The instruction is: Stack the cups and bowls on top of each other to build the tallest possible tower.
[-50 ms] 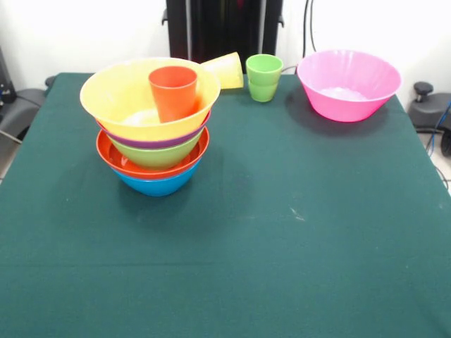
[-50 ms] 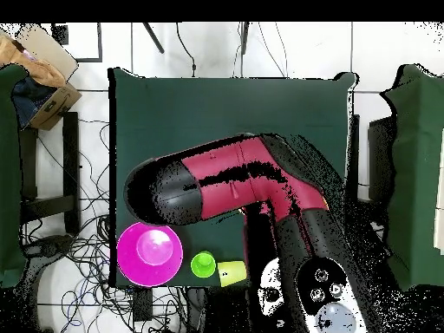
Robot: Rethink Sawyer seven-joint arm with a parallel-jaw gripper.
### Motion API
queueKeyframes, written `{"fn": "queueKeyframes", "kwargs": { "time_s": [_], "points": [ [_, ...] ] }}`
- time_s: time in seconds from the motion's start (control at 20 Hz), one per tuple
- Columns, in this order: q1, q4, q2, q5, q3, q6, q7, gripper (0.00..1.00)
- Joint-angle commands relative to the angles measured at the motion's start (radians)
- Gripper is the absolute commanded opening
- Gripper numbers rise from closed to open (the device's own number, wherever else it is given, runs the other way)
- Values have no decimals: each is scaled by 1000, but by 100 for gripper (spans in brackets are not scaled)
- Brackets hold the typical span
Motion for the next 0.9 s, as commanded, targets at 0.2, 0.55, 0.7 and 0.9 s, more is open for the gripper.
{"fn": "queueKeyframes", "kwargs": {
  "time_s": [0.2,0.55,0.7,0.9],
  "points": [
    [24,41,243,-32,-160,-60,221,100],
    [-25,34,341,11,-136,-168,169,100],
    [-20,20,369,-4,-144,-193,174,100],
    [16,-8,413,-55,-183,-199,176,100]
  ]
}}
